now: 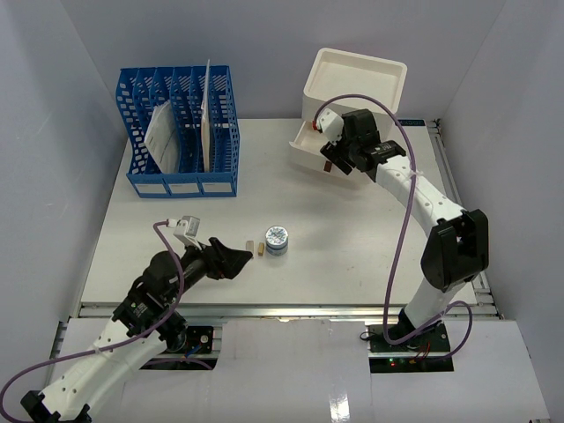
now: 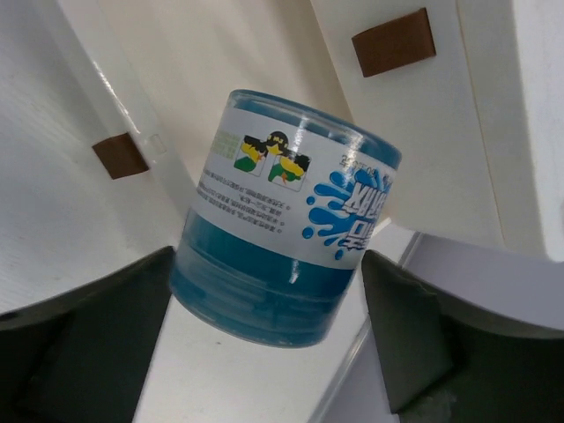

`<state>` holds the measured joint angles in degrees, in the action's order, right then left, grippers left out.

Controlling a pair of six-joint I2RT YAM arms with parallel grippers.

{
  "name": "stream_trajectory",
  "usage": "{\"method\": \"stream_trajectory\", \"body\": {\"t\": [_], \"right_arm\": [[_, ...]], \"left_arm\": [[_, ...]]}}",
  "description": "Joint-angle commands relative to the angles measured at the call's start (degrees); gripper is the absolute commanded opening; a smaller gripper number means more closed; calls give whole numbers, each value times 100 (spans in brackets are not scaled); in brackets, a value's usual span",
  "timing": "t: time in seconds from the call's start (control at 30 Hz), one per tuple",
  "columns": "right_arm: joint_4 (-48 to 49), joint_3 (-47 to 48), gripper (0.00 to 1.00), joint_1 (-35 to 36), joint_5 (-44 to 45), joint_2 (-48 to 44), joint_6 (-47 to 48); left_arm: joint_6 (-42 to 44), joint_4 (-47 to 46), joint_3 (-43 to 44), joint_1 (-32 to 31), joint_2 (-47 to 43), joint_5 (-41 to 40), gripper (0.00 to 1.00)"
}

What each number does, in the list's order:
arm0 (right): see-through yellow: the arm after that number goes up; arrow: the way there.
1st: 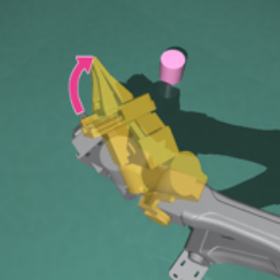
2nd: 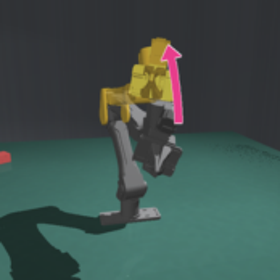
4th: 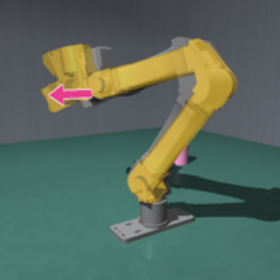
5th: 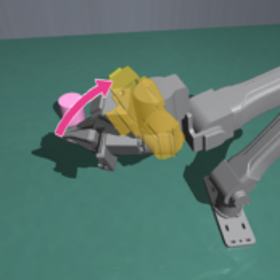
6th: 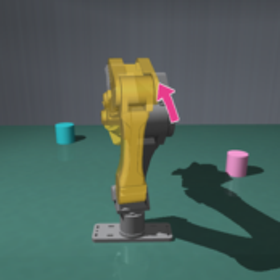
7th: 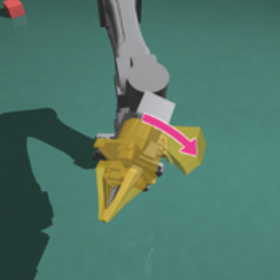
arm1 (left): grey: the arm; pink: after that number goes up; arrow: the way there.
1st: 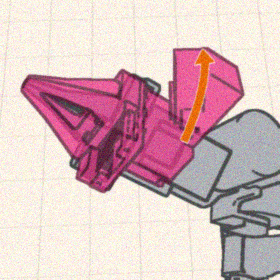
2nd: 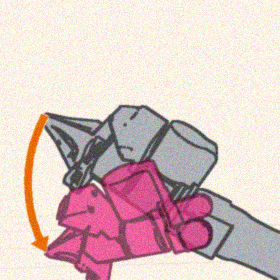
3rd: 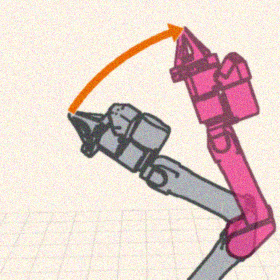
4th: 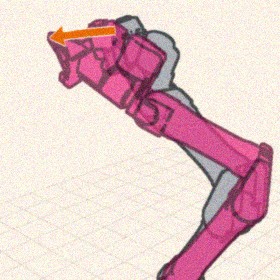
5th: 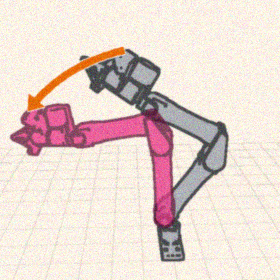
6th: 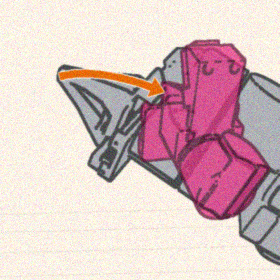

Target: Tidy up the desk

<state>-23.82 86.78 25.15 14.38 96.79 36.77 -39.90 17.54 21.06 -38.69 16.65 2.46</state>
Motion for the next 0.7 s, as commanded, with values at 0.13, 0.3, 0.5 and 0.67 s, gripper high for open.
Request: {"method": "stream_trajectory", "body": {"t": [0.13, 0.3, 0.5, 0.67], "right_arm": [[664, 395, 90, 8, 681, 200, 340], [616, 347, 90, 12, 440, -29, 203], [-603, -245, 90, 8, -3112, -964, 173], [-678, -1491, 92, 9, -4698, -1686, 206]], "left_arm": [[143, -461, 117, 29, 615, 325, 98], [188, -903, 192, 29, 1281, 594, 98], [312, -1290, 294, 29, 2115, 697, 98], [733, -1261, 839, 17, 3111, 650, 98]]}}
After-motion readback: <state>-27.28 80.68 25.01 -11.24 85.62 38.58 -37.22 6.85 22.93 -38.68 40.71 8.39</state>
